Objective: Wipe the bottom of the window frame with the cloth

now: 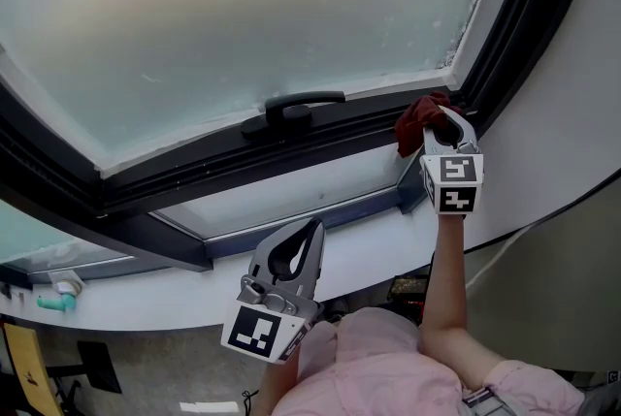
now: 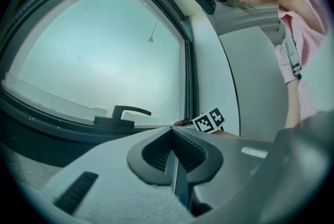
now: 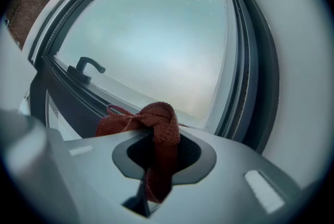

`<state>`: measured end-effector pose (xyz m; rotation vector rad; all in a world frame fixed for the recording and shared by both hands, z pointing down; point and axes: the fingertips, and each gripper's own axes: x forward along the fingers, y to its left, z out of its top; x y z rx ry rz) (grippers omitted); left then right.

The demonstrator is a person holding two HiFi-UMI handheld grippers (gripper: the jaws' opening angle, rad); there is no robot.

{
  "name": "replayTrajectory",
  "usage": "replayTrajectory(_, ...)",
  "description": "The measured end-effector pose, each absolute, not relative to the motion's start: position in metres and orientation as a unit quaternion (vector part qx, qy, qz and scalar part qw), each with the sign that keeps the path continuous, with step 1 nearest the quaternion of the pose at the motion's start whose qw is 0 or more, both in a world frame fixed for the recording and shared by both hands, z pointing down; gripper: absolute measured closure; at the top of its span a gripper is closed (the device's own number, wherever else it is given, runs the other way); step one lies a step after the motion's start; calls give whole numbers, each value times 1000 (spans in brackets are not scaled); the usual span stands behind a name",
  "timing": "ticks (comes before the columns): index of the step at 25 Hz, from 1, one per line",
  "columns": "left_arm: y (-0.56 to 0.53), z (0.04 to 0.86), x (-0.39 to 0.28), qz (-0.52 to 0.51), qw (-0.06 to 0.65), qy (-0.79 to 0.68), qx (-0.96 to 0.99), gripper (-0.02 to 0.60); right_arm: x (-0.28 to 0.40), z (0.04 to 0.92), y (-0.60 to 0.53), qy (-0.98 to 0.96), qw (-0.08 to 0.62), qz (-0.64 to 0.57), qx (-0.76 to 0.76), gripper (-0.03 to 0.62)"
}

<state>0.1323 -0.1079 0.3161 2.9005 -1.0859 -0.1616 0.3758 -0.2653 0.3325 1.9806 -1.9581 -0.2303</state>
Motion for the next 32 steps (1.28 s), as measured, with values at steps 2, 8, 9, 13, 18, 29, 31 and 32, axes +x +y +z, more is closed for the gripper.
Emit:
replayTrajectory(2, -109, 316, 133, -52, 20, -350, 935, 581, 379, 332, -265, -688, 172, -80, 700, 526)
replayTrajectory(8, -111, 316, 138, -53, 24, -349, 935, 581, 389, 332, -266, -685, 169, -80, 705, 526)
replayTrajectory(9, -111, 316, 138, -53, 24, -349, 935, 581, 391, 332, -266, -684, 168, -79, 706, 526)
replayTrajectory(13, -113, 319, 140, -49, 26, -350, 935, 581, 399, 333, -267, -679, 166, -76, 711, 526)
replayTrajectory(18, -116, 318, 142, -49, 25, -353, 934, 581, 410, 332, -268, -674, 161, -73, 718, 526)
replayTrajectory(29, -120, 317, 144, -45, 17, -359, 932, 581, 429, 332, -270, -662, 147, -72, 732, 526)
replayTrajectory(31, -121, 316, 143, -45, 16, -361, 931, 581, 431, 331, -270, -660, 145, -72, 734, 526)
replayTrajectory(32, -121, 316, 142, -45, 16, -362, 931, 581, 432, 331, -271, -659, 144, -72, 734, 526)
